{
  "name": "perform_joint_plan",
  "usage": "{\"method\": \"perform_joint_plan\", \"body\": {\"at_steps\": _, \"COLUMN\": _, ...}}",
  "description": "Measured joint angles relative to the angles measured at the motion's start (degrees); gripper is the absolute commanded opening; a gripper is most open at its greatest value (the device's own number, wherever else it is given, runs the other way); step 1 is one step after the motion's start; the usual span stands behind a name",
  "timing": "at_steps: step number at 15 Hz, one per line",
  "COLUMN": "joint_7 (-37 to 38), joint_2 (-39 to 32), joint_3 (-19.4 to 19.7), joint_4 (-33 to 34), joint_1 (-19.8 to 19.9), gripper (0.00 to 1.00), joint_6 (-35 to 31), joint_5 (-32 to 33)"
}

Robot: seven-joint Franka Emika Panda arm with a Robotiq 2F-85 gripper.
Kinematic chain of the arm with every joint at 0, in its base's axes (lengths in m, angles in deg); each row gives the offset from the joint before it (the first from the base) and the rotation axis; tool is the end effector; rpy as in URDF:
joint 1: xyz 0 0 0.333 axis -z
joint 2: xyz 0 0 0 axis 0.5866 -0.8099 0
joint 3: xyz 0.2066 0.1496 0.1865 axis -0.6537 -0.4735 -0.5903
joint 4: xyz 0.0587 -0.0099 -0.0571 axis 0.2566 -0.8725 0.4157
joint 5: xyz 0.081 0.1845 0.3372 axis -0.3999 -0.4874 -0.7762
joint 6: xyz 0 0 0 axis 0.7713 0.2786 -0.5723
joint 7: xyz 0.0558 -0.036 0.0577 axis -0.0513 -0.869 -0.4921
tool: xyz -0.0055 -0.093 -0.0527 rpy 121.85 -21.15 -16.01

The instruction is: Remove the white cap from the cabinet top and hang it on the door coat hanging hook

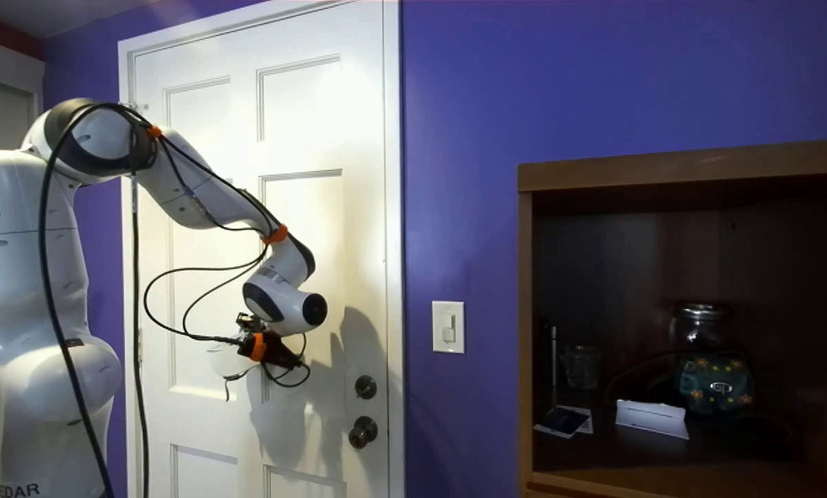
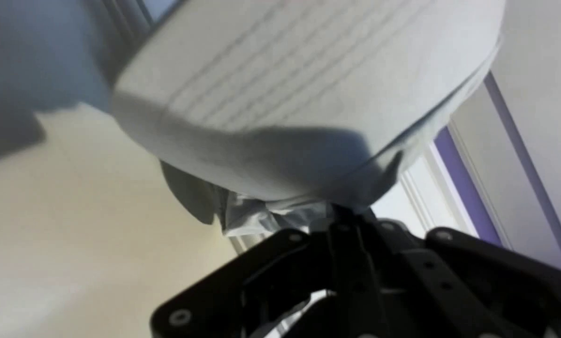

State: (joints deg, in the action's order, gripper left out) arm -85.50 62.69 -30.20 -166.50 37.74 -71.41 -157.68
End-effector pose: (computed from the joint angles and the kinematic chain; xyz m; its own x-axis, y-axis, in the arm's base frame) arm 0.4157 0.0600 0.3278 0.4993 0.1636 0.8508 0.8543 -0.2566 -0.4520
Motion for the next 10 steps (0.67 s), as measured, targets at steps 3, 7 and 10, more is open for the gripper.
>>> {"method": "perform_joint_plan", "body": {"at_steps": 3, "joint_7": 2.7, "joint_2": 4.7, "joint_3": -0.2, "joint_4": 0.1, "joint_1": 0.0, "gripper": 0.01, "joint_6": 4.0, "joint_5": 2.7}}
{"method": "perform_joint_plan", "body": {"at_steps": 7, "joint_7": 3.7, "joint_2": 8.8, "joint_3": -0.9, "joint_4": 0.1, "joint_1": -0.2, "gripper": 0.01, "joint_6": 9.8, "joint_5": 3.0}}
{"method": "perform_joint_plan", "body": {"at_steps": 10, "joint_7": 3.0, "joint_2": 9.7, "joint_3": -1.5, "joint_4": 0.3, "joint_1": -0.5, "gripper": 0.01, "joint_6": 10.5, "joint_5": 2.6}}
